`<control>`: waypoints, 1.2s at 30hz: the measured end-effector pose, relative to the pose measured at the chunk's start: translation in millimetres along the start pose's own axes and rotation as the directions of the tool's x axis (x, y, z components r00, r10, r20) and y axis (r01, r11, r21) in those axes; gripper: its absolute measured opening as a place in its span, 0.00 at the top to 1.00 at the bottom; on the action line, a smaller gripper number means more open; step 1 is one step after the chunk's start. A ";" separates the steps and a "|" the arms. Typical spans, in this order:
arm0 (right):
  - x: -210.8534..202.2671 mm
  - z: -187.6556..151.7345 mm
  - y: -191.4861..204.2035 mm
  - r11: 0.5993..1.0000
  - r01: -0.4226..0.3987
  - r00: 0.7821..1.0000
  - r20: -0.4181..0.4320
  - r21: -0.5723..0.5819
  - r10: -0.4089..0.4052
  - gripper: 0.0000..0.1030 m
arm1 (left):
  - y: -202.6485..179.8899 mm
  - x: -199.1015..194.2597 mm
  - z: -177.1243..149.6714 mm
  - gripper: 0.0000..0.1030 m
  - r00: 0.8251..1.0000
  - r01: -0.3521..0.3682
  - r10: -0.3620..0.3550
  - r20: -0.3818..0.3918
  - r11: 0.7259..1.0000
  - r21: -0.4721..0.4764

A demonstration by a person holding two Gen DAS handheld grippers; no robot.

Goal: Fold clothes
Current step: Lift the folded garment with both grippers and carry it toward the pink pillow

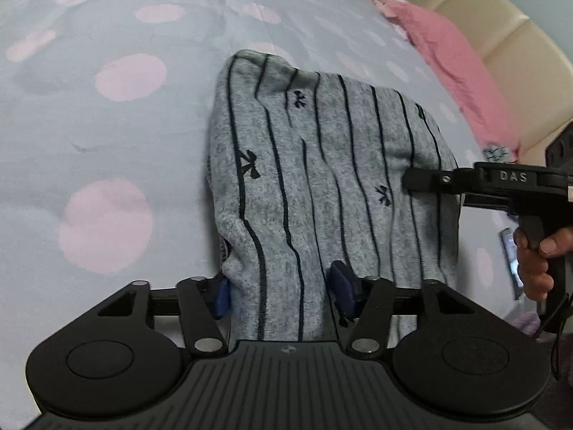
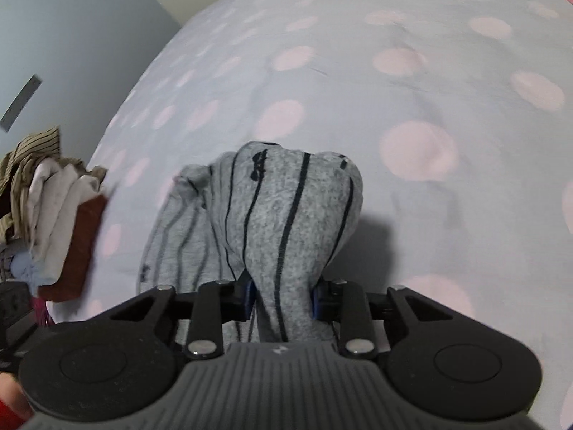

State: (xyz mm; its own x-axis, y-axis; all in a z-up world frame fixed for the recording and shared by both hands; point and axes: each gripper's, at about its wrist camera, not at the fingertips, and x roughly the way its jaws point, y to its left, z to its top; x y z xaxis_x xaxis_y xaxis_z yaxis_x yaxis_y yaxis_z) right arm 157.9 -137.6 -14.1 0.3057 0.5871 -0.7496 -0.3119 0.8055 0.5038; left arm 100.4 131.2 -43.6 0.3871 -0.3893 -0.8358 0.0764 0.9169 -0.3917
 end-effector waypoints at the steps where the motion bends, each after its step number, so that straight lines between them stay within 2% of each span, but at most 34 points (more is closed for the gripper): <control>1: -0.8 -2.2 -5.7 1.000 0.005 1.000 0.008 0.009 -0.005 0.61 | 1.9 -0.5 1.4 0.42 1.000 -0.005 0.005 -0.003 1.000 -0.017; 3: -4.6 -6.9 -16.3 0.999 0.029 0.999 0.025 0.020 -0.030 0.41 | 6.7 -2.1 4.7 0.41 1.000 -0.005 0.005 0.013 0.998 -0.060; 5: -4.2 -14.2 -23.7 0.999 0.021 1.000 0.016 0.043 -0.021 0.32 | 13.4 -4.7 7.3 0.41 0.999 -0.001 0.005 0.051 0.996 -0.087; 10: -0.8 -33.6 -40.3 0.994 -0.016 1.000 -0.018 0.108 0.018 0.33 | 19.4 4.5 11.2 0.41 0.998 0.032 -0.023 0.062 0.990 -0.138; 14: 3.3 -46.8 -47.5 0.988 -0.056 0.997 -0.038 0.144 0.062 0.32 | 14.6 20.9 10.5 0.39 0.999 0.015 -0.012 0.031 0.995 -0.100; 16: 5.9 -48.6 -44.5 0.988 -0.074 0.996 -0.046 0.136 0.080 0.36 | 14.2 26.1 13.1 0.39 1.000 0.013 -0.011 0.027 0.997 -0.082; 18: 9.5 -50.3 -44.7 0.985 -0.089 0.994 -0.051 0.150 0.098 0.50 | 16.1 28.0 15.3 0.39 1.000 0.023 -0.021 0.019 0.997 -0.080; 22: 18.4 -50.8 -42.8 0.983 -0.097 0.993 -0.051 0.156 0.106 0.56 | 17.0 29.9 18.0 0.42 0.999 0.035 -0.034 0.014 0.997 -0.063; 24: 21.7 -49.6 -40.5 0.984 -0.097 0.993 -0.050 0.149 0.105 0.61 | 16.4 26.6 18.7 0.54 0.998 0.059 -0.058 0.024 0.997 -0.052; 26: 21.6 -47.2 -37.9 0.984 -0.098 0.993 -0.051 0.151 0.107 0.65 | 16.3 22.7 19.4 0.57 0.996 0.083 -0.081 0.030 0.996 -0.046; 36: -6.7 -33.7 -27.8 0.979 -0.163 0.987 0.015 0.124 0.162 0.72 | 8.7 8.7 19.4 0.65 0.986 0.154 -0.151 0.072 0.987 -0.042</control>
State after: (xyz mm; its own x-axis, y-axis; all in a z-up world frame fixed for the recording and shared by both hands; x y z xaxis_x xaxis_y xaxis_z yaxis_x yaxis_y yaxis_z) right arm 134.3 -166.6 -37.6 0.2645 0.7110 -0.6516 -0.2430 0.7030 0.6684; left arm 122.2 137.4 -46.7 0.4362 -0.5160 -0.7372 0.0965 0.8413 -0.5319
